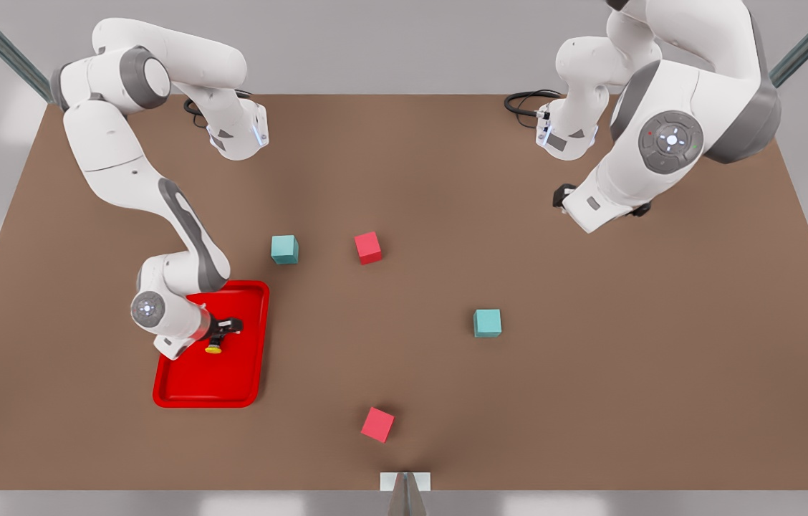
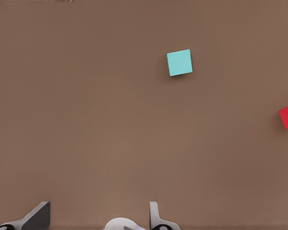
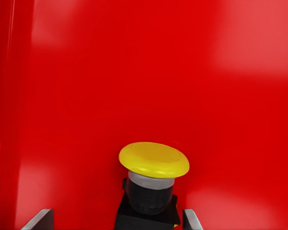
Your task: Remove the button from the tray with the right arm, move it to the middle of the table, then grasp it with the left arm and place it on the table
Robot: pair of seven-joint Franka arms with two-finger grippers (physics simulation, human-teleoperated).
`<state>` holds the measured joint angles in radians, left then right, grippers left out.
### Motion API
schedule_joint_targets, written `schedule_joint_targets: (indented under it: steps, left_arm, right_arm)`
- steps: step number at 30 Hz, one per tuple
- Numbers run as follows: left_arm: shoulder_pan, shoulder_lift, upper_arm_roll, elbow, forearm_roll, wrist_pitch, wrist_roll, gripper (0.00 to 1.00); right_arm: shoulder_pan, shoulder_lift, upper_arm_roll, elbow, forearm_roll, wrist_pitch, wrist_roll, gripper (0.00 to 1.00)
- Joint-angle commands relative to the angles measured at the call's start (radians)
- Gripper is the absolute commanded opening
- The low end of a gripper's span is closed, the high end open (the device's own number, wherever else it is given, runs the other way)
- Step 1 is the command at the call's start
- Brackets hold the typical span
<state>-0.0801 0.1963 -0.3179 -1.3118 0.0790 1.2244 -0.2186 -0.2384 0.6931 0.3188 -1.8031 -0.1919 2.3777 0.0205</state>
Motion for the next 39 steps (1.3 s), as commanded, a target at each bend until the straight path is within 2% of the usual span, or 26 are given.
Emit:
schedule_joint_targets:
  steps: [1,4,6,11,14,18,34,39]
  left_arm:
    - [0.002,0.002,-0.001,0.0,0.001,0.003,-0.045,1.0]
    - [-0.007,0.008,-0.006,0.0,-0.005,0.03,-0.048,1.0]
    - [-0.009,0.009,-0.006,0.0,-0.01,0.052,-0.05,1.0]
    - [-0.007,0.009,-0.006,0.0,-0.008,0.05,-0.051,1.0]
    - [-0.007,0.009,-0.006,0.0,-0.008,0.049,-0.051,1.0]
    - [-0.007,0.009,-0.007,0.0,-0.008,0.049,-0.051,1.0]
    - [0.011,-0.008,-0.001,0.008,0.001,0.035,-0.05,1.0]
    - [0.01,-0.005,0.0,0.008,0.002,0.036,-0.042,1.0]
  right_arm:
    - [0.001,0.002,0.0,0.001,0.0,0.009,0.032,1.0]
    - [-0.004,0.009,0.0,0.001,-0.006,0.009,0.032,1.0]
    - [-0.007,0.009,0.0,0.001,-0.006,0.009,0.032,0.92]
    - [-0.012,0.005,0.002,0.001,-0.006,0.005,0.033,0.87]
    - [-0.013,0.002,0.0,-0.001,-0.006,0.005,0.033,0.73]
    - [-0.01,0.003,0.0,-0.001,-0.006,0.006,0.033,0.65]
    - [-0.002,-0.012,0.0,-0.002,-0.004,-0.003,0.05,0.55]
    - [-0.001,-0.004,0.0,-0.004,-0.006,0.003,0.052,0.55]
